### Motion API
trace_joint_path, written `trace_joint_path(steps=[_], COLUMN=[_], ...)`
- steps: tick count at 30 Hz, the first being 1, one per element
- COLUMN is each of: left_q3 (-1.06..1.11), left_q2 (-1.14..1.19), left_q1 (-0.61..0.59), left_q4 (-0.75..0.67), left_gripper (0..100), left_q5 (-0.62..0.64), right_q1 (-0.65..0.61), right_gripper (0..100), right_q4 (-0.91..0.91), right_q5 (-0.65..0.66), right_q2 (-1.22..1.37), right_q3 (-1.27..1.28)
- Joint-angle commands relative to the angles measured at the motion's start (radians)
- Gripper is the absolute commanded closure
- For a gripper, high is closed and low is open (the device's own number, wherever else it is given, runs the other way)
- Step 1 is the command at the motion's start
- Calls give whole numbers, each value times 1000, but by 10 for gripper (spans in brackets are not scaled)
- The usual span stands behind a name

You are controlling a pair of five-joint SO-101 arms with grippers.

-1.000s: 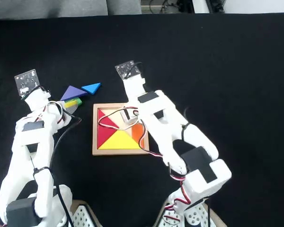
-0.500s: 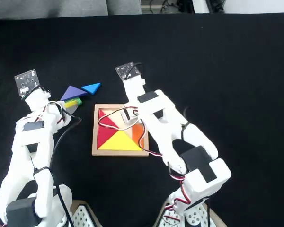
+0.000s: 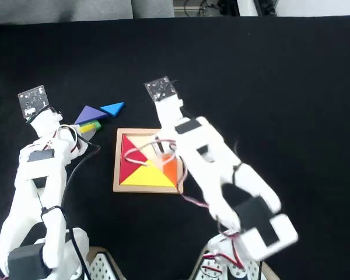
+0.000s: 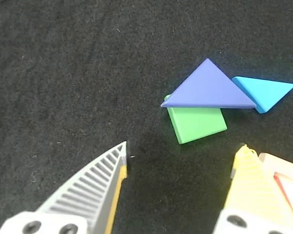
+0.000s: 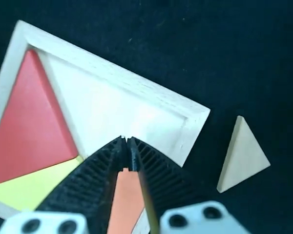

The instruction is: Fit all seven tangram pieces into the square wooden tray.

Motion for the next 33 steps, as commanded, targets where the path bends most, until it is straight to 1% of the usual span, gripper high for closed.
trace_joint_path(steps=[1,6,9,11,15,17,22,24,27,31,33], left_q3=[-13,-16,-16,-16,-44,-110,-348,-450,-547,-584,-588], left_q2=[-21,-20,-20,-21,-32,-23,-20,-18,-14,77,167], left_q1=[13,19,31,33,28,24,33,30,28,44,70], left_q4=[-21,-26,-74,-80,-68,-9,218,275,290,284,284], left_gripper=[661,661,661,661,661,661,661,661,661,661,661], left_q5=[-2,-9,-137,-215,-296,-342,-502,-551,-612,-721,-819], right_q1=[14,20,44,78,132,144,146,146,149,149,149], right_gripper=[988,987,987,987,987,987,987,987,987,987,987], right_q4=[-101,-192,-199,-199,-201,-213,-242,-242,-242,-242,-242], right_q5=[5,5,5,5,5,5,3,3,3,3,3], right_q2=[-174,-323,-343,-343,-343,-343,-343,-343,-343,-343,-343], right_q3=[101,239,260,260,254,257,274,274,274,274,274])
